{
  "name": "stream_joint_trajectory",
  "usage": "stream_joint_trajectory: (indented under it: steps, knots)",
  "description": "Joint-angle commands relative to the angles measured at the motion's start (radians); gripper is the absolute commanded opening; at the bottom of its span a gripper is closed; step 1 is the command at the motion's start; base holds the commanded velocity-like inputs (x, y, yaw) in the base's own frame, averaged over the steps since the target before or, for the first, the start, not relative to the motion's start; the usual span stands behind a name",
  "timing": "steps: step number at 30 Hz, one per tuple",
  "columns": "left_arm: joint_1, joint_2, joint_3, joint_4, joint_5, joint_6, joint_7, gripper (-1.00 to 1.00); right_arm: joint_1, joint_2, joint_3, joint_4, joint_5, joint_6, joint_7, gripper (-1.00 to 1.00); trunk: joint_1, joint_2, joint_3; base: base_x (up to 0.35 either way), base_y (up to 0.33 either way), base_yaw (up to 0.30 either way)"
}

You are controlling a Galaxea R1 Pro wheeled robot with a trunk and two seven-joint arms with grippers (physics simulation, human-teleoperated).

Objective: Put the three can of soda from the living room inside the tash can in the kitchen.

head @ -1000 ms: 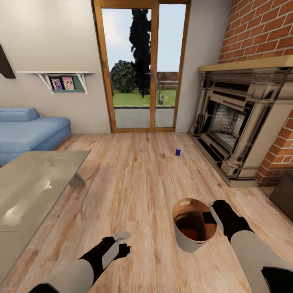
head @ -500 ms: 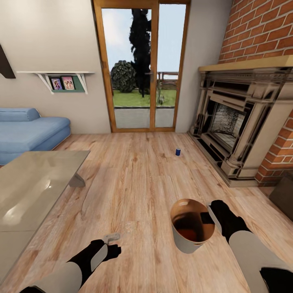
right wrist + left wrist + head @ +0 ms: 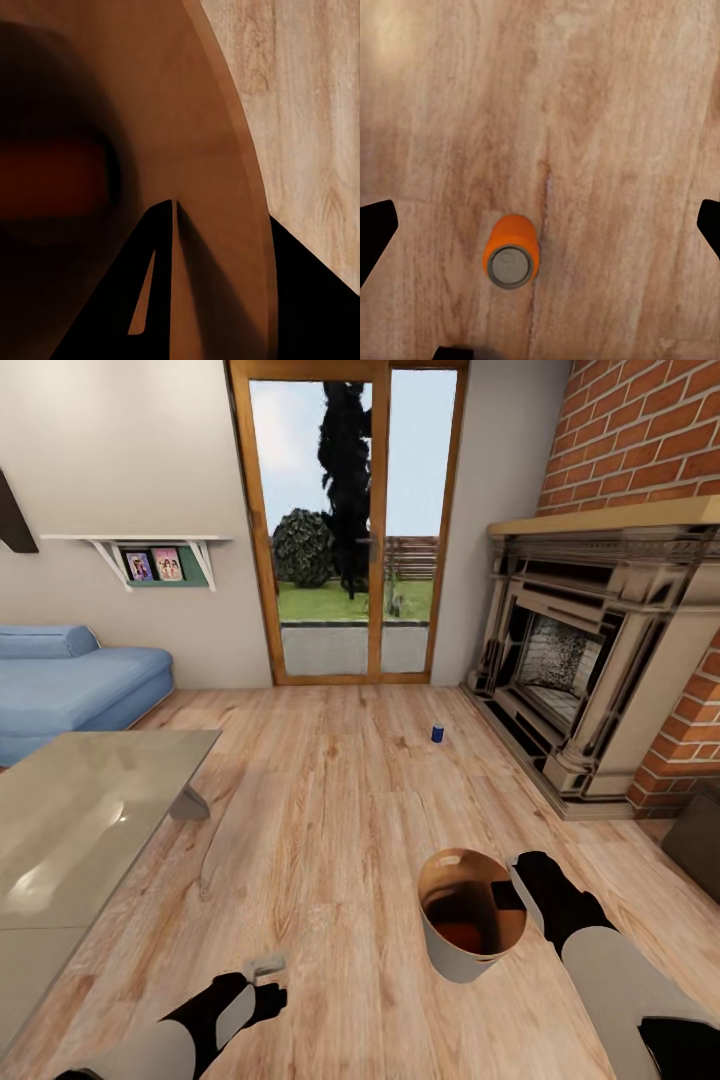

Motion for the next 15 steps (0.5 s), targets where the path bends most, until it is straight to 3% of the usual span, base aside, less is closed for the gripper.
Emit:
stream_joint_trajectory:
  steps: [1, 15]
  knots:
    - [0.001, 0.0, 0.0, 0.005, 0.0, -0.005, -0.001, 1.0, 0.0, 0.0, -0.001, 0.0, -0.009, 0.0, 0.005, -1.0, 0.004, -0.007, -0.003, 0.0, 0.0, 0.0]
    - [0.003, -0.002, -0.002, 0.014, 0.003, -0.016, -0.021, 1.0, -0.001, -0.001, -0.002, -0.01, -0.006, 0.005, 0.001, -1.0, 0.057, -0.105, -0.047, 0.0, 0.0, 0.0]
